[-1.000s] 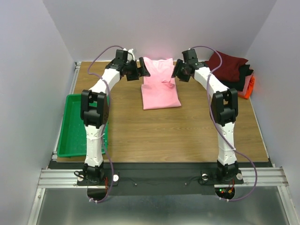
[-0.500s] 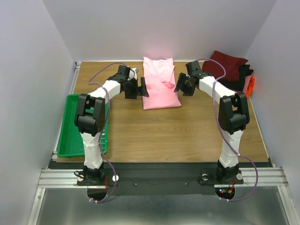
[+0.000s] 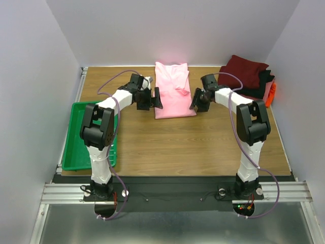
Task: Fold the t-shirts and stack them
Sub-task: Fold the tshirt
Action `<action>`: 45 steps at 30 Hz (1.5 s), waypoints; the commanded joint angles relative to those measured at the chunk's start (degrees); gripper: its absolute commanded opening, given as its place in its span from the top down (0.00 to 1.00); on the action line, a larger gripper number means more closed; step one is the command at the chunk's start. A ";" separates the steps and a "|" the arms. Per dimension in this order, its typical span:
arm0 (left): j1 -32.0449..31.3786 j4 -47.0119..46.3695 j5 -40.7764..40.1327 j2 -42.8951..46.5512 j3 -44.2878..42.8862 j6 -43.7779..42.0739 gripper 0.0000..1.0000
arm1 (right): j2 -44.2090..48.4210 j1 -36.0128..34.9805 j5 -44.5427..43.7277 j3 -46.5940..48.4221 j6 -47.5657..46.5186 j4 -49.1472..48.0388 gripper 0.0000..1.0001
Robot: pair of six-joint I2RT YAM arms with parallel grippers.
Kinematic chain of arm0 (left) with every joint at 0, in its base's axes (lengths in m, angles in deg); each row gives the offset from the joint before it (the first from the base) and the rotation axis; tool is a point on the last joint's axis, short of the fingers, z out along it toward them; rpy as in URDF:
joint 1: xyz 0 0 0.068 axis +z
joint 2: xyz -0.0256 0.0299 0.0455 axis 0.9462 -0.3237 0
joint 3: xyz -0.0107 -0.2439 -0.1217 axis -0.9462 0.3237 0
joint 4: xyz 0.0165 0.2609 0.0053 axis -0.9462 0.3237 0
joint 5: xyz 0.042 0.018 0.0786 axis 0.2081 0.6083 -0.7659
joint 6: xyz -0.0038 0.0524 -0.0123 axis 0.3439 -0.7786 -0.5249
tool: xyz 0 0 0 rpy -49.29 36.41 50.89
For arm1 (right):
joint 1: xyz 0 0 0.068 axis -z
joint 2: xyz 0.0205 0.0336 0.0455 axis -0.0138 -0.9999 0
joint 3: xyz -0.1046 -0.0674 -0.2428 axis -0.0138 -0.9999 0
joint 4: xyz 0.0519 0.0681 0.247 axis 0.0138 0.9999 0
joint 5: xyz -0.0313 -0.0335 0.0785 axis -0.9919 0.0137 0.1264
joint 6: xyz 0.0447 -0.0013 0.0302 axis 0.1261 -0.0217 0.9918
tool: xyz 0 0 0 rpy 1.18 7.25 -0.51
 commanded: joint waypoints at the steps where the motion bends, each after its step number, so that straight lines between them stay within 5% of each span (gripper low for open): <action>1: -0.22 -1.09 -0.98 3.32 1.00 -0.47 0.02 | 2.77 -0.62 1.52 -2.23 0.93 -2.04 0.48; 14: -1.54 -0.30 -1.95 3.76 2.76 -0.91 0.07 | 4.01 -1.68 2.40 -5.75 2.78 -1.95 0.54; 29: -2.51 2.33 -5.73 2.18 2.58 -0.21 0.35 | 2.77 -2.03 2.76 -5.40 2.69 -1.95 0.64; 45: -4.26 5.59 -6.69 -1.86 2.23 -1.35 0.49 | 2.07 -2.03 3.63 -4.25 2.60 -1.95 0.66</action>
